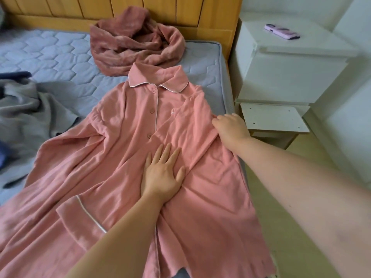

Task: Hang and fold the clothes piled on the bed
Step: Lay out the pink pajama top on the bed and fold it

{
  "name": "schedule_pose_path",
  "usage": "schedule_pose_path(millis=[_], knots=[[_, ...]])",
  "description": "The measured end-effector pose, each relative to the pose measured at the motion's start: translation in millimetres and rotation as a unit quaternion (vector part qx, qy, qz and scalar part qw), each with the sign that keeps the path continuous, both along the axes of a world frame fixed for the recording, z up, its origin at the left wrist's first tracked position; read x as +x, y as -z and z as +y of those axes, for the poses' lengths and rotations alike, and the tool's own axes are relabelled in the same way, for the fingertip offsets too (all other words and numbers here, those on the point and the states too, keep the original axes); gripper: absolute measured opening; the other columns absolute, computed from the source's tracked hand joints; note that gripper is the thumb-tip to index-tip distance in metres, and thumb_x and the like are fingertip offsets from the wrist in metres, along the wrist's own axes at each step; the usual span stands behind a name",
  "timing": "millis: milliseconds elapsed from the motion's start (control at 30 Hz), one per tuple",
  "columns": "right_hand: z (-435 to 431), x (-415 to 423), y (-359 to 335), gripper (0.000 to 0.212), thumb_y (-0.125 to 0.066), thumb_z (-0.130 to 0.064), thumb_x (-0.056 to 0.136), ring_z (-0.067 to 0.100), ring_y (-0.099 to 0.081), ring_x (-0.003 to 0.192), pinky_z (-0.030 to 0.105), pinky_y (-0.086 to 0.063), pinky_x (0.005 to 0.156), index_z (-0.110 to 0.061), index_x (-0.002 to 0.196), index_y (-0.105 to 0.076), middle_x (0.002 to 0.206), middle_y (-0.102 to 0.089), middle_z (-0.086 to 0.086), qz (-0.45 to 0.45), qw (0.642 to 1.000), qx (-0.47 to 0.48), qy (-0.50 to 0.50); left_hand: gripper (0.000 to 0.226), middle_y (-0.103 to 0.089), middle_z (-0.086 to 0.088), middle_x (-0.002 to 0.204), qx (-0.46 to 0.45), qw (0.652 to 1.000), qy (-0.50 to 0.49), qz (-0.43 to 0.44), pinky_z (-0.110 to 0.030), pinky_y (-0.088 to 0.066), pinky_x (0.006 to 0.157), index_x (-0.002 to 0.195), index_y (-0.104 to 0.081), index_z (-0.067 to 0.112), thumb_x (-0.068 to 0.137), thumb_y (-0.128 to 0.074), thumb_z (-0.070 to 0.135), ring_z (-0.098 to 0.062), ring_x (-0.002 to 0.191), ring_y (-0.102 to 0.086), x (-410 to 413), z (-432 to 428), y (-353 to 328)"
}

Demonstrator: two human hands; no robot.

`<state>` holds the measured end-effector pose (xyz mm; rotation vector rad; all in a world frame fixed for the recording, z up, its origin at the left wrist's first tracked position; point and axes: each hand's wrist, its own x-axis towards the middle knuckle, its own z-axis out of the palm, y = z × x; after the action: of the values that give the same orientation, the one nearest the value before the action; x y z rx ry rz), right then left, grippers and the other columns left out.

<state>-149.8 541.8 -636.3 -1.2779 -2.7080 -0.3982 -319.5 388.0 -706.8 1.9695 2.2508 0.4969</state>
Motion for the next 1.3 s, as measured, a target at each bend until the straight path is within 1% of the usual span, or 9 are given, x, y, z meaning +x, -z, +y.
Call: schedule_pose_path(millis=[200,333,433,533,633,767,900,1100,1300], knots=[[-1.0,21.5,16.5,0.012,-0.044,-0.002,0.086,0.034,-0.056,0.084,0.032,-0.034,0.064,-0.009,0.078,-0.048,0.083,-0.055,0.014,0.207,0.934,-0.165,0.238,0.071,-0.031,0.001,0.154,0.030,0.999,-0.008,-0.018,-0.045,-0.010,0.118,0.143,-0.042,0.028,0.083,-0.018,0.057,-0.020,0.145,-0.021,0.7,0.5,1.5],[15.3,17.5,24.2,0.018,-0.052,-0.008,0.086,0.029,-0.062,0.092,0.030,-0.047,0.078,-0.001,0.098,-0.063,0.097,-0.064,0.012,0.452,0.768,-0.253,0.376,0.074,-0.030,0.002,0.155,0.023,1.000,-0.009,-0.008,-0.043,-0.007,0.118,0.144,-0.040,0.028,0.082,-0.015,0.058,-0.019,0.146,-0.018,0.2,0.8,0.9],[18.7,15.0,22.5,0.037,-0.055,-0.029,0.083,0.034,-0.067,0.086,0.046,-0.056,0.080,0.001,0.103,-0.063,0.097,-0.069,0.019,0.551,0.649,-0.344,0.395,0.076,-0.028,0.002,0.155,0.017,1.000,-0.007,-0.004,-0.041,-0.005,0.117,0.145,-0.037,0.028,0.081,-0.012,0.059,-0.019,0.146,-0.017,0.9,0.6,-0.3],[12.9,6.4,16.0,0.053,-0.062,-0.048,0.081,0.032,-0.063,0.097,0.034,-0.050,0.080,-0.001,0.107,-0.062,0.103,-0.064,0.013,0.485,0.699,-0.384,0.360,0.075,-0.030,0.001,0.155,0.017,1.000,-0.009,-0.002,-0.041,-0.006,0.117,0.145,-0.038,0.028,0.081,-0.013,0.059,-0.019,0.146,-0.018,1.2,0.8,0.8],[19.3,2.9,17.8,0.039,-0.064,-0.033,0.087,0.032,-0.061,0.104,0.033,-0.048,0.084,-0.002,0.111,-0.063,0.112,-0.064,0.015,0.462,0.722,-0.378,0.350,0.074,-0.032,0.001,0.154,0.021,1.000,-0.010,-0.004,-0.043,-0.007,0.118,0.144,-0.040,0.028,0.082,-0.015,0.058,-0.019,0.146,-0.019,1.5,0.8,0.7],[23.5,4.6,20.2,0.040,-0.062,-0.012,0.088,0.033,-0.059,0.110,0.030,-0.045,0.081,0.002,0.125,-0.055,0.125,-0.059,0.018,0.539,0.655,-0.317,0.425,0.074,-0.030,0.003,0.155,0.019,1.000,-0.009,-0.008,-0.042,-0.006,0.118,0.144,-0.039,0.029,0.081,-0.013,0.058,-0.018,0.146,-0.018,1.0,0.7,-0.7],[14.6,-2.8,16.6,0.054,-0.080,-0.033,0.074,0.028,-0.063,0.098,0.034,-0.051,0.090,-0.003,0.113,-0.059,0.110,-0.064,0.010,0.581,0.577,-0.389,0.423,0.077,-0.029,0.003,0.155,0.015,1.000,-0.010,-0.003,-0.040,-0.004,0.117,0.145,-0.038,0.029,0.080,-0.011,0.060,-0.018,0.146,-0.017,1.3,-0.1,-1.4],[25.6,4.0,12.2,0.055,-0.063,-0.040,0.087,0.030,-0.061,0.104,0.032,-0.050,0.083,-0.001,0.125,-0.056,0.120,-0.060,0.013,0.564,0.630,-0.336,0.416,0.075,-0.032,0.002,0.154,0.019,1.000,-0.010,-0.003,-0.041,-0.006,0.118,0.144,-0.040,0.028,0.081,-0.013,0.059,-0.019,0.146,-0.019,1.3,0.7,-0.9],[11.2,14.4,11.9,0.077,-0.076,-0.066,0.059,0.024,-0.067,0.087,0.034,-0.056,0.071,-0.014,0.113,-0.061,0.100,-0.068,0.006,0.571,0.540,-0.487,0.381,0.074,-0.035,0.001,0.152,0.020,1.000,-0.013,0.004,-0.042,-0.008,0.117,0.142,-0.043,0.026,0.082,-0.016,0.057,-0.020,0.145,-0.022,1.3,1.1,-0.1]])
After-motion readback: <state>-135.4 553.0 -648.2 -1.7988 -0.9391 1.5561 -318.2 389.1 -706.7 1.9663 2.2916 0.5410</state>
